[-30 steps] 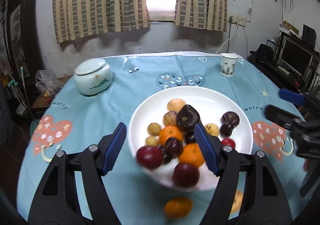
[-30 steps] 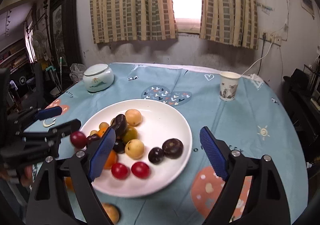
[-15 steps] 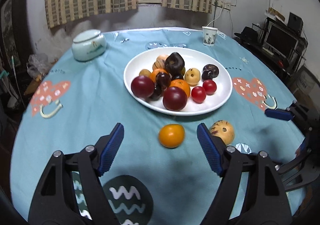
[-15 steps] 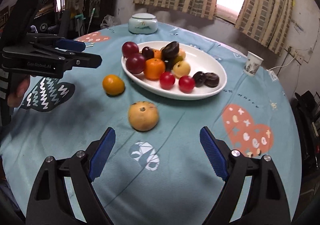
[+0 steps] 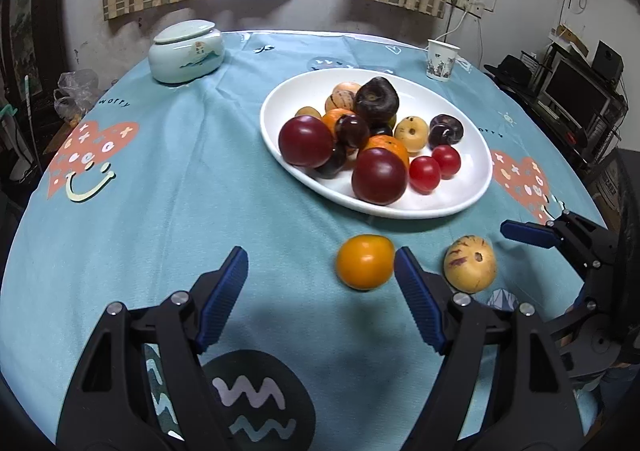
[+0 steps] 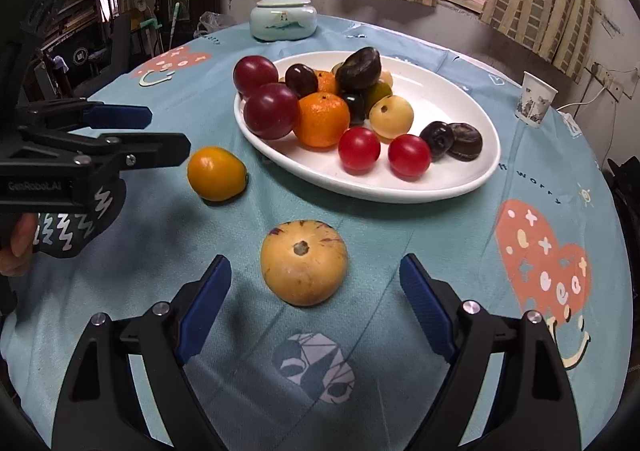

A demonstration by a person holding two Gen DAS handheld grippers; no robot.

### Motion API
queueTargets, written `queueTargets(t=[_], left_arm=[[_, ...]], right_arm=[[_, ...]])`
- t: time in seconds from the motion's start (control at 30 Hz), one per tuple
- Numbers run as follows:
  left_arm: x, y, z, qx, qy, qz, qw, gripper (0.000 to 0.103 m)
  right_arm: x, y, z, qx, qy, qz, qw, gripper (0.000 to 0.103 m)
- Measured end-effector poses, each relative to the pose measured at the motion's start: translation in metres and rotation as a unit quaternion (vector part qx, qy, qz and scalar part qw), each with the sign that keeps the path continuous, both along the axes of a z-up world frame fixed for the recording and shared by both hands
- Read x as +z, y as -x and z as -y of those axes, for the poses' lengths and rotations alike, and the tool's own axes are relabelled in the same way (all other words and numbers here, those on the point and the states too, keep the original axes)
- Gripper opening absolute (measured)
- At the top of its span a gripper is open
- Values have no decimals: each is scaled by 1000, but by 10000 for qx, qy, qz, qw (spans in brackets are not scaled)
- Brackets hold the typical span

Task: Organize fruits
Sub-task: 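Grasp the orange tomato with the left tool while the right tool grasps the other tan fruit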

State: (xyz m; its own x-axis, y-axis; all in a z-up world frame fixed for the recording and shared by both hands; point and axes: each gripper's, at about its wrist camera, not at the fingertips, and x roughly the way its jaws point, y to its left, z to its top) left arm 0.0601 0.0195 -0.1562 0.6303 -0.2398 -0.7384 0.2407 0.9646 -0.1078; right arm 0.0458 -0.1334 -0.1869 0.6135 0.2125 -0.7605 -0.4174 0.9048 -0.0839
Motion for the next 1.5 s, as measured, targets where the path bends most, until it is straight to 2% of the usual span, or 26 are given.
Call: queueTargets(t=[0.2,0.3,0.37,0.4,0.6,0.77,0.9,1.37,1.43,1.5], left_arm=[[-1,2,4,-28,-106,54,9999,77],[-2,2,6,-63,-141,39,9999,77],[-4,2,7,-72,-183,22,9998,77],[-5,1,8,-75,-199,16,9998,77],[-12,2,18,-190,-381,-34,9991,77],[-18,0,38,-379,-735,-47,9966,77],[-24,-11,47,-355,-961,-136,9946,77],[-27,-18,44,-237,-851,-143,9960,76],[-27,-19,44,-234,-850,-146,9960,74],[-29,-19,45,-292,-844,-193,9958,62]], right_arm=[[-6,-8,-6,44,79,-78,9999,74],[-9,-11,-7,73,101,-124,9998,60],[-11,-12,-7,134,77,-173,9997,47],[-11,-11,-6,181,39,-163,9997,46],[-7,-8,5,74,-98,-50,9999,46],[1,-5,19,-11,-357,0,9994,46],[4,-2,18,50,-395,32,9992,46],[0,-1,13,123,-401,-57,9991,46],[0,-1,13,127,-405,-60,9991,46],[-1,-1,13,131,-395,-71,9991,46]])
